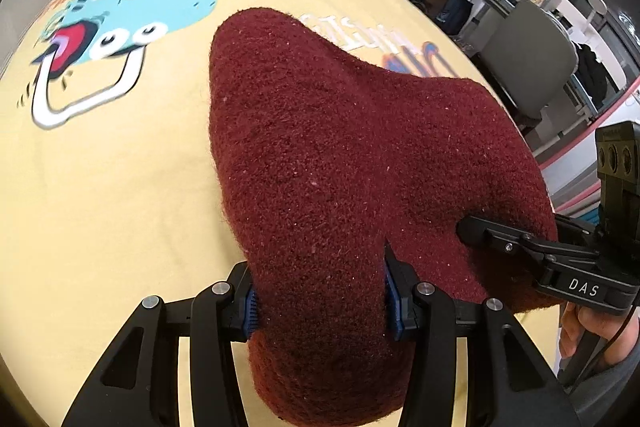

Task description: Fold small clothes

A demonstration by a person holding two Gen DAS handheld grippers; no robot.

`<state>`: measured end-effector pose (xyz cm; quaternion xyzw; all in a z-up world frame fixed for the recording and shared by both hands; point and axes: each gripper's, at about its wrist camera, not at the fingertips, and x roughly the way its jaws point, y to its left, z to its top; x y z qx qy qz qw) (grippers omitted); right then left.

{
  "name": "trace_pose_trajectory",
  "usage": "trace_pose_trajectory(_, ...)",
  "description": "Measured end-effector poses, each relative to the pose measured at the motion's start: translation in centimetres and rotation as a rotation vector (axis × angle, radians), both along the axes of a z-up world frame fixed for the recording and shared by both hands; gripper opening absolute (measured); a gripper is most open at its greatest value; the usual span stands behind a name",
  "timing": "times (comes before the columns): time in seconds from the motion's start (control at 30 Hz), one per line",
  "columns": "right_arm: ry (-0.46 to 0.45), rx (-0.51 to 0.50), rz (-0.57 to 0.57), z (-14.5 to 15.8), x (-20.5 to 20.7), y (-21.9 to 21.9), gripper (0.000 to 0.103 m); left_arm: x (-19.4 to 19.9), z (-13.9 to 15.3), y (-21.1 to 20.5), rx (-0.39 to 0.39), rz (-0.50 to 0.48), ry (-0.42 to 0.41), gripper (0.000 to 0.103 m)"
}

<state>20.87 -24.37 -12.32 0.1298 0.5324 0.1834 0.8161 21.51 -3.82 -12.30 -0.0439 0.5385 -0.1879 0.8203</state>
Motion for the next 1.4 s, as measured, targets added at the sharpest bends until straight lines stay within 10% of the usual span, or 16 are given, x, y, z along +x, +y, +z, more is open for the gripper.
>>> trace_pose_trajectory(0.3,0.114,-0.042,-0.023,-7.0,-0.1,1.9,0.052,-0.1,-5.9,2.4,0.036,0.07,0.094,0.058)
trace_pose_trajectory(0.57,0.066,-0.168,0.004,-5.4,0.5,1.9,0.079,-0.1,-4.9,3.8,0.049,0.142,0.141,0.074)
trace_pose_trajectory(0.7,0.019,-0.241,0.016,-3.5,-0.5,1.6,0.083,-0.9,-2.9,3.8,0.103,0.144,0.098,0.102)
trace_pose_trajectory(0.9,-0.014,-0.277,0.045,-3.2,-2.5,1.3,0.102,-3.3,-2.7,4.6,0.168,0.17,0.054,0.102)
trace_pose_trajectory(1.4,-0.003,-0.314,0.013,-8.0,-2.3,-1.7,0.102,-4.3,-7.2,4.8,0.204,0.185,-0.008,0.103)
